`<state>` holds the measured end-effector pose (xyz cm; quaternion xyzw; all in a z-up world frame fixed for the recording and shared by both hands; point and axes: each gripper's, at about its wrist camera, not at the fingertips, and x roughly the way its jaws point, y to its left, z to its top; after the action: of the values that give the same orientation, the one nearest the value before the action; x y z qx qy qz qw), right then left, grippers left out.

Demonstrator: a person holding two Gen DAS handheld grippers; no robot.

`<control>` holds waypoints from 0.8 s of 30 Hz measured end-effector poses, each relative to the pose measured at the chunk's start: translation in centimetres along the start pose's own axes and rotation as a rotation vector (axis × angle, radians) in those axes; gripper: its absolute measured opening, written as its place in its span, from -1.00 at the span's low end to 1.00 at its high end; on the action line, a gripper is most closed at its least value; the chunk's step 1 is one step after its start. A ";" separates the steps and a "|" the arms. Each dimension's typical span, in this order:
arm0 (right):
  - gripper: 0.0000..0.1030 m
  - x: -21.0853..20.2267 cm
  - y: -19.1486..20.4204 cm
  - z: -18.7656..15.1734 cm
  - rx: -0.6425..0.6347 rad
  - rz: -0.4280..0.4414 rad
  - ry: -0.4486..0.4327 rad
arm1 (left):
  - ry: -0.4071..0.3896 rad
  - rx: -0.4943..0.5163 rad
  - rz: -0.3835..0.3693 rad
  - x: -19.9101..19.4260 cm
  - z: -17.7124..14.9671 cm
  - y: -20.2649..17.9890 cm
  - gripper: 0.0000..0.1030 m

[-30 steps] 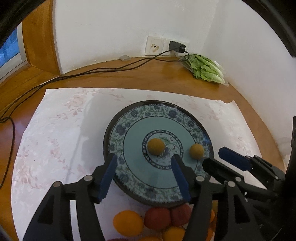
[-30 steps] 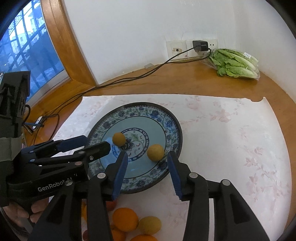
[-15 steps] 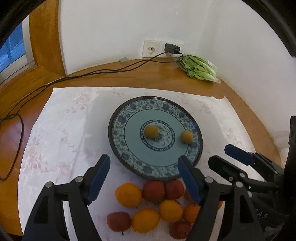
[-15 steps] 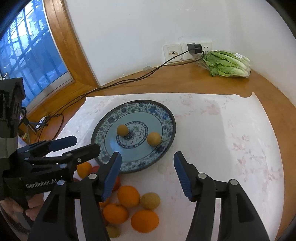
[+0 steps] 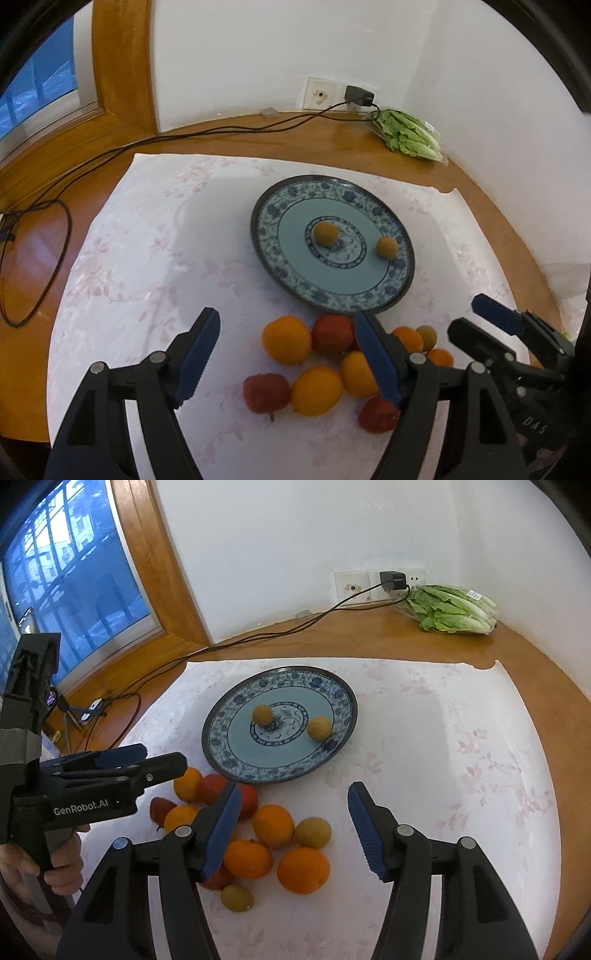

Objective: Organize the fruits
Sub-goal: 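Withdraw both open tools from the plate back toward the fruit pile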

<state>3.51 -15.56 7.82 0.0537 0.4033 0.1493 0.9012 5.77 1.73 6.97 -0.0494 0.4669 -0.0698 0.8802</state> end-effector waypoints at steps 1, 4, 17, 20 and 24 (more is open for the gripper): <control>0.19 -0.1 0.0 -0.2 0.000 -0.004 -0.002 | -0.001 -0.001 0.005 -0.1 -0.2 0.2 0.54; 0.19 -0.5 0.1 -0.7 0.002 -0.013 -0.002 | -0.002 -0.002 0.013 -0.4 -0.9 0.6 0.54; 0.19 -0.8 -0.4 -2.9 0.032 -0.016 0.028 | 0.026 -0.023 0.025 -0.4 -3.1 2.4 0.54; 0.19 -0.7 -0.5 -3.3 0.031 -0.015 0.038 | 0.032 -0.026 0.026 -0.3 -3.4 2.6 0.54; 0.19 -0.6 -0.6 -3.7 0.031 -0.014 0.045 | 0.042 -0.027 0.023 0.0 -3.9 2.8 0.54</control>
<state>0.54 -16.40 5.70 0.0616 0.4260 0.1379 0.8920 2.81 4.43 4.36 -0.0541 0.4869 -0.0543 0.8701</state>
